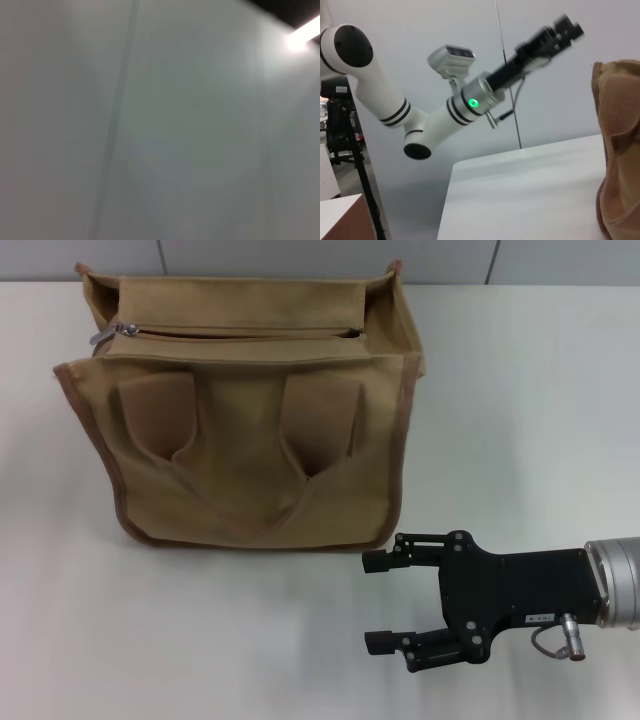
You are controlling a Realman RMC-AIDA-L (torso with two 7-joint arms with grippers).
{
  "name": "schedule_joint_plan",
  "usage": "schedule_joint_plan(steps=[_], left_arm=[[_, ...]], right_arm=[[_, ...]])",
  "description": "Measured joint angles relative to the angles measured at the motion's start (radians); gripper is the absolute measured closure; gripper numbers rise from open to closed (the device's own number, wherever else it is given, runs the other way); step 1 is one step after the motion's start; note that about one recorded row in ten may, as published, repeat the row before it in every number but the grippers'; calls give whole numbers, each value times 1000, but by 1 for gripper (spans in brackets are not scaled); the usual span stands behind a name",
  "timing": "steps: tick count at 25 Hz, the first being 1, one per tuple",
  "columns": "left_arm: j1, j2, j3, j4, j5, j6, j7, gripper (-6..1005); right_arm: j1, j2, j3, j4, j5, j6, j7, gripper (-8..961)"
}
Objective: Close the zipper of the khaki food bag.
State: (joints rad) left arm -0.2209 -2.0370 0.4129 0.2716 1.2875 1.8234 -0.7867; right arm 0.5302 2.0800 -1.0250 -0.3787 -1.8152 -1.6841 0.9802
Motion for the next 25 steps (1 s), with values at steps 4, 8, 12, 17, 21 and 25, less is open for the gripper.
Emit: schedule_joint_plan(steps=[4,8,12,17,21,25], left_arm=[[-3,25,7,1,24,-94,8,175],[-50,75,11,14,208,-269,15,185],[-95,60,11,68,367,-292,25,194],[-134,39,14,74,374,-350,90,206],[-150,25,-35,75,351,-367,161,216],[-155,14,-83,75,331,-356,211,226]], right_arm=[[0,0,-4,-2,0,0,0,157],[1,0,-4,-3,0,0,0,157],[1,0,-3,-3,0,0,1,157],[1,0,0,-3,0,0,4,157],[1,0,0,-4,0,0,6,157],[1,0,0,-5,3,0,6,157]])
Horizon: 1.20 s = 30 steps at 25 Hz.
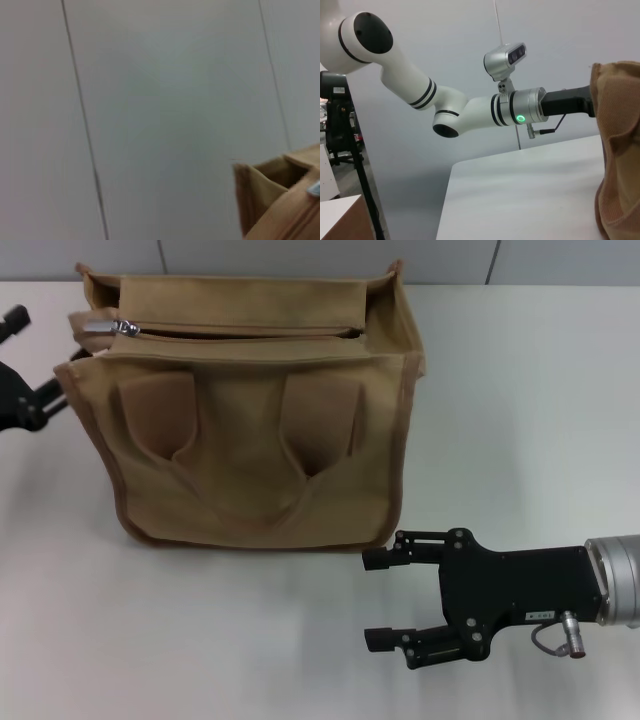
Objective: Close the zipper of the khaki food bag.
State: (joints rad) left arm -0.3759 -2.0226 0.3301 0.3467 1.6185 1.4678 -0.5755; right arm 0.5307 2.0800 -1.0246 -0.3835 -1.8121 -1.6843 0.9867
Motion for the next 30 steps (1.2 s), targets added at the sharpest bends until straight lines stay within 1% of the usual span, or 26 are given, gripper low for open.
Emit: schedule_joint_plan(steps=[2,4,7,8,9,12,15,25,26,30], left_arm=[[3,-7,-20,0,-25,29,19,231],[9,-11,-19,-3,-41,69,44,236],[9,-14,-11,-6,-37,79,65,243],[9,-14,-11,-6,-37,79,65,245],[4,-25,1,-4,-35,67,93,248],[1,-30,9,-2,-34,59,111,255],[-9,-41,34,-6,-34,35,155,262],[-6,-39,28,-6,-42,45,145,287],[8,-38,21,-1,-43,73,151,289],[19,-41,15,0,-44,123,153,299]], right_arm=[[0,0,0,0,2,0,0,157],[1,0,0,0,2,0,0,157],[3,0,0,1,2,0,0,157],[3,0,0,1,2,0,0,157],[3,0,0,0,3,0,-1,156],[3,0,0,0,3,0,-1,156],[4,0,0,-1,2,0,-1,156],[11,0,9,-2,15,-18,1,156],[12,0,10,-2,24,-27,1,156],[20,0,10,-2,48,-56,3,156]])
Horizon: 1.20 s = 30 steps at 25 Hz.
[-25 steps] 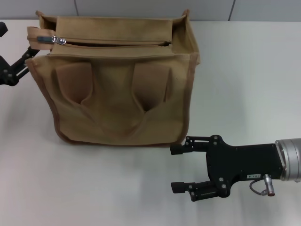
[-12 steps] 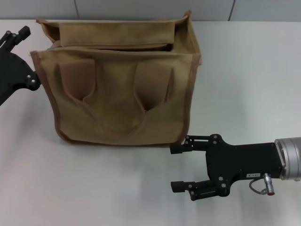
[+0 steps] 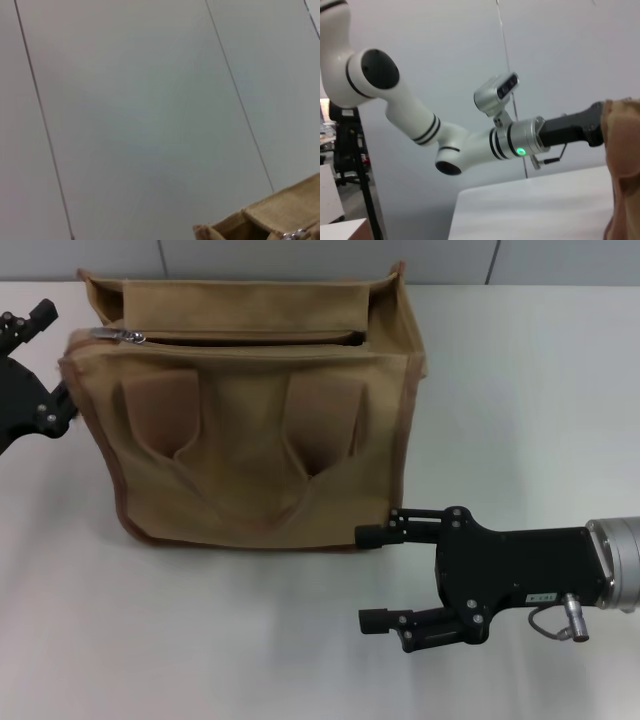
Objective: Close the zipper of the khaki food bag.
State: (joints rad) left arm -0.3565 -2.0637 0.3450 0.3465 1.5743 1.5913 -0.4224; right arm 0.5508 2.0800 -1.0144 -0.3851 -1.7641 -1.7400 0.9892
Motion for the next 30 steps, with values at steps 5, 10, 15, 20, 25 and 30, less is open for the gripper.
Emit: schedule_joint_plan(steps=[5,10,15,20,25,30], left_arm=[[2,-2,-1,-6,-7,6,1,434],[1,-5,-1,-15,-27,17,3,720],[7,-7,-1,-27,-45,50,4,866],[11,-7,-1,-76,-67,87,53,936],[10,-7,-1,-93,-69,87,68,976],[9,-7,-1,-99,-83,88,68,973]], right_arm=[[14,1,1,4,1,-6,1,156],[23,3,-1,9,36,-27,1,156],[24,3,0,12,149,-104,57,156],[55,3,-3,9,258,-126,226,156],[115,1,8,4,303,-105,397,156],[176,-4,18,-41,319,-37,600,156]])
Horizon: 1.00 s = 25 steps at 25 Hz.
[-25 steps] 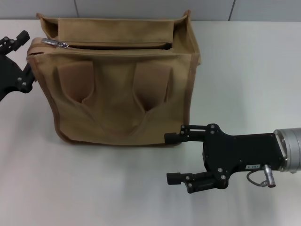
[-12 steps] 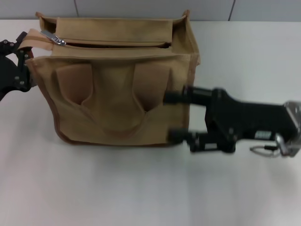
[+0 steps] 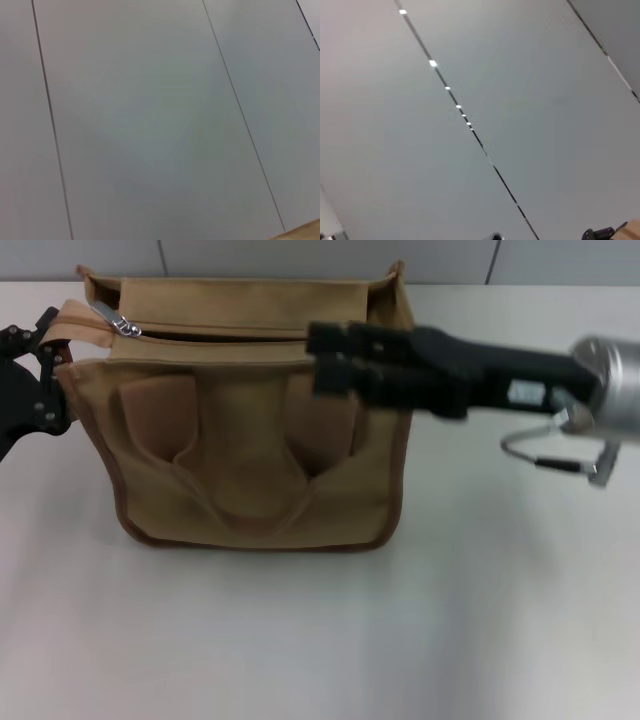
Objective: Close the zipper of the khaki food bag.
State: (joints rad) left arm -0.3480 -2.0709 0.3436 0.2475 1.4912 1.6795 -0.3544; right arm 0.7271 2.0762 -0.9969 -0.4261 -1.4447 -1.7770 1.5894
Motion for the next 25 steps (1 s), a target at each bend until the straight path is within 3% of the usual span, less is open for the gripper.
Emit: schedule_joint_plan(steps=[5,8,9,13,16,25], left_arm=[[0,1,0,-12,-20,-24,-2,970],[0,1,0,-16,-25,-25,-2,968],[0,2,0,-16,-27,-24,-4,967],[-2,1,0,-19,-27,-22,-8,965],[-5,1,0,-26,-27,-20,-8,963],[-8,0,6,-27,-27,-16,-7,957]], right_arm=[[58,-4,-6,-86,-11,78,181,156],[116,-25,-12,-115,-29,149,342,156],[167,-40,-14,-112,-70,198,452,156],[250,-50,-15,-105,-164,268,606,156],[318,-50,-15,-105,-244,302,700,156],[446,-16,-51,-94,-389,406,854,157]])
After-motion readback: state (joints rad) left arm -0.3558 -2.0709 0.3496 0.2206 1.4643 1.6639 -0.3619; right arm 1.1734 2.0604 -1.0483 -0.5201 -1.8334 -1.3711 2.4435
